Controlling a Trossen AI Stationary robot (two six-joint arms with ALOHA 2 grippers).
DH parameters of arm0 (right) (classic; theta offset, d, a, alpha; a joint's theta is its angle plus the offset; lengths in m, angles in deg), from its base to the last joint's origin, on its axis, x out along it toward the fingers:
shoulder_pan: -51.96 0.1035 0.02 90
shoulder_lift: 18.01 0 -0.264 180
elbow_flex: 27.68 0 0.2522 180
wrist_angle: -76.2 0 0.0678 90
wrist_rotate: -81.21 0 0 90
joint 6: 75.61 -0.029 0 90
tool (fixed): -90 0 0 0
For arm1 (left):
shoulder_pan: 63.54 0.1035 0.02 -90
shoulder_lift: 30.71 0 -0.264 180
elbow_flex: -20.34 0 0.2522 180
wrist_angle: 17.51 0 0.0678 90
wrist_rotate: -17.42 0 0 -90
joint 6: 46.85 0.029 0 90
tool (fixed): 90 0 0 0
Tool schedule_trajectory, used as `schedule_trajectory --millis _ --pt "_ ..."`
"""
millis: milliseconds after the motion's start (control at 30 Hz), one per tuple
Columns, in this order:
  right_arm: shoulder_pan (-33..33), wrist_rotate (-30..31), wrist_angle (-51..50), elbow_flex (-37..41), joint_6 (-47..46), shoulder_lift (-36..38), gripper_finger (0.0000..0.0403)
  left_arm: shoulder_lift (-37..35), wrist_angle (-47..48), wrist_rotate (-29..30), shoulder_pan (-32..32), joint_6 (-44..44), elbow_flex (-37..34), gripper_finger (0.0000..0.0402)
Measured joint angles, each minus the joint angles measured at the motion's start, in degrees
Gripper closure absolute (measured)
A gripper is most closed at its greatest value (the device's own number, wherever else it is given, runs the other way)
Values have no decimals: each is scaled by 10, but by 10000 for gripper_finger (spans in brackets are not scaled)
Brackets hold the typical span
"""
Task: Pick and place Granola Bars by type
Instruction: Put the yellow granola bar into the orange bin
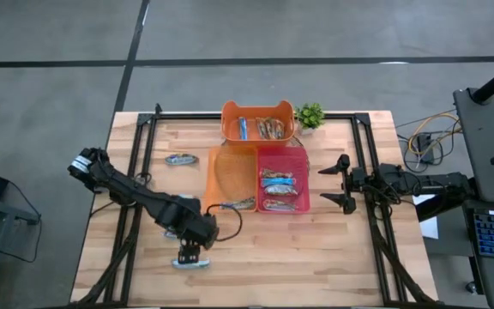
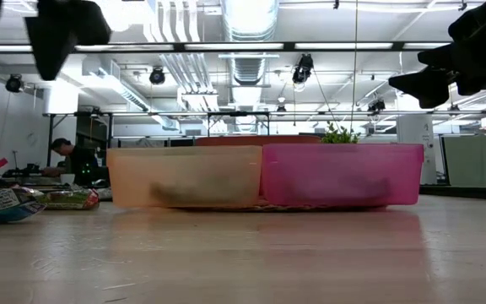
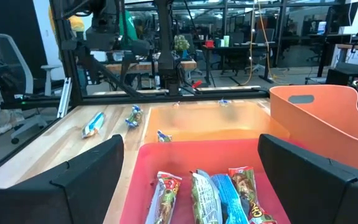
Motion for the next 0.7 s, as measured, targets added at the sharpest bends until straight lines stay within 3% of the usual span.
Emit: schedule_trajectory --millis 700 --pt "0 0 0 0 1 0 44 1 -144 -17 -115 -137 -130 106"
